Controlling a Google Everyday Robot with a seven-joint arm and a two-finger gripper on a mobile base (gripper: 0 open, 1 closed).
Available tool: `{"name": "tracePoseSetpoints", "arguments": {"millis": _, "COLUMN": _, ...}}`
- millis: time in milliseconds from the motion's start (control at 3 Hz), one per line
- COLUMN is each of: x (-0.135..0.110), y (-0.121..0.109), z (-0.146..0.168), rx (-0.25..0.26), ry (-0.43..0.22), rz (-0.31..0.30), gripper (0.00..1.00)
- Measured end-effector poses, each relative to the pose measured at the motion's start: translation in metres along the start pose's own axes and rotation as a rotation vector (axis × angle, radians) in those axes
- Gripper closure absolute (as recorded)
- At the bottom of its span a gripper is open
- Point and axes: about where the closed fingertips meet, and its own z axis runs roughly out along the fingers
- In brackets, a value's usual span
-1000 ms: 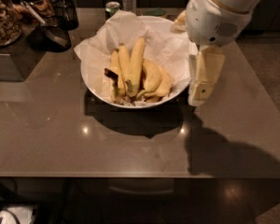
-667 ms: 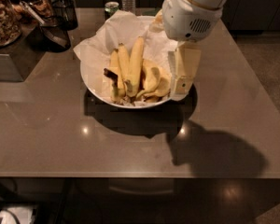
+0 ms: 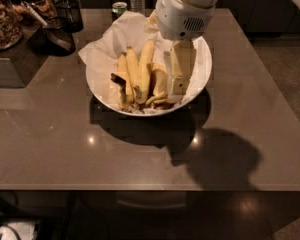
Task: Pick banana from white bowl
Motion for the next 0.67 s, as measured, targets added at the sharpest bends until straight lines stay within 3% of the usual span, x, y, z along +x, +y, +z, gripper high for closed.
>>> {"name": "tracePoseSetpoints", "arguments": {"millis": 667, "x": 0.0016, "y": -0.0020, "z": 0.0003, "rx": 0.012, "ry": -0.006, "rz": 0.015, "gripper": 0.00}}
